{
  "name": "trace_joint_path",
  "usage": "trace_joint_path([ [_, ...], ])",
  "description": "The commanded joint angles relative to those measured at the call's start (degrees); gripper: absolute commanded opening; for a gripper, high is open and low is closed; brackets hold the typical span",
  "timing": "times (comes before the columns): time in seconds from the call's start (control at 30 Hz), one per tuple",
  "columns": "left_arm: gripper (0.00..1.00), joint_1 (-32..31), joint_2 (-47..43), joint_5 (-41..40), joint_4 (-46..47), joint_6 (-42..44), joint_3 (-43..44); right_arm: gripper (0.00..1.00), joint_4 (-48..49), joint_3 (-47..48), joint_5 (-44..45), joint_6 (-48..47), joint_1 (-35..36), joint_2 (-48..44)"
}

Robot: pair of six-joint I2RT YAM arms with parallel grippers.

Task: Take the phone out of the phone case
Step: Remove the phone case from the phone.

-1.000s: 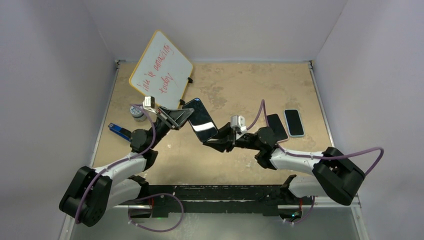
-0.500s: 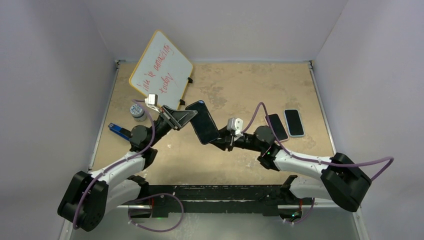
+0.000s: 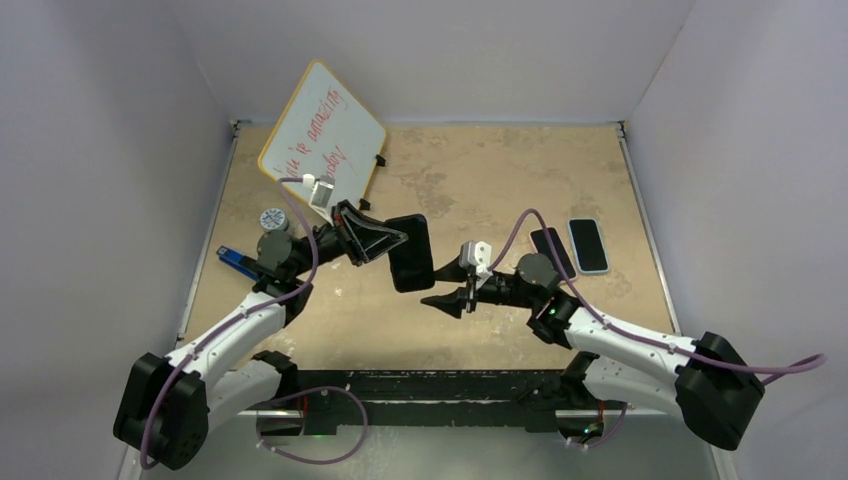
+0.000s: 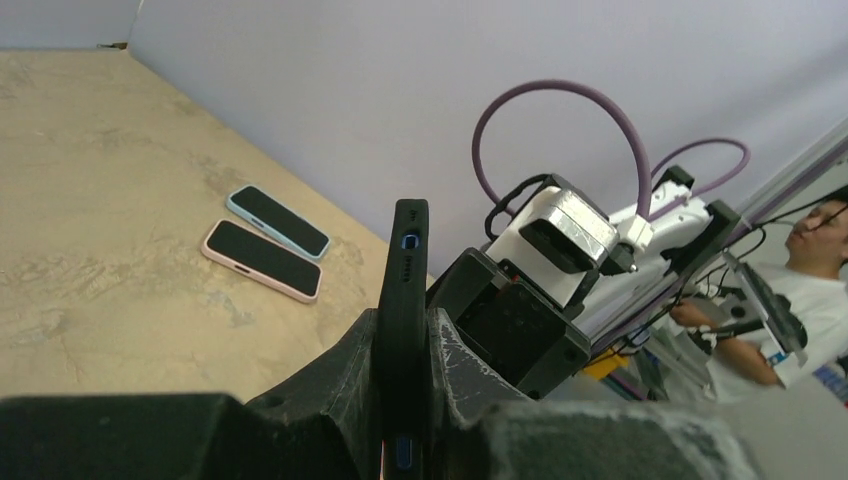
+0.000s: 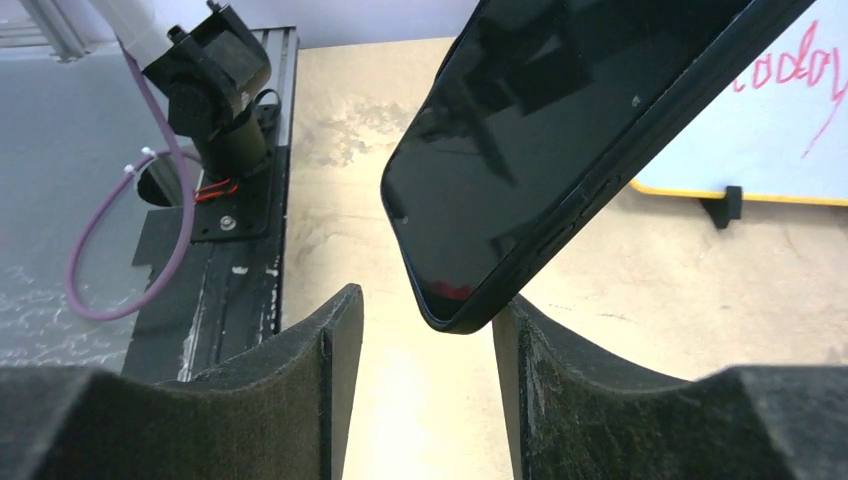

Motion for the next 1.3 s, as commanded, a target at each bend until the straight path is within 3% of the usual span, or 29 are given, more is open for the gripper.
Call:
trace_joint_path([
  [0.0,0.0,0.37,-2.03,5.56,-0.25,6.6,3.98,0.51,-2.77,3.22,-4.47,-1.12,0.33,-0.42],
  [0.37,0.0,0.37,-0.99,8.85,3.11,1.91,4.79,0.36,-2.82,5.21,-7.77,-2.23,0.37,2.03],
  [0.67,0.0,0.37,2.43,8.5,0.44,-2.37,6.18,0.06,-9.08,7.97,-12.07,-15.32,0.37,3.5],
  [1.27,0.0,0.37,2.32,10.57,-4.57,-3.14,7.51,0.02,-21.18,15.34,-12.88,-35.81,0.35,6.15],
])
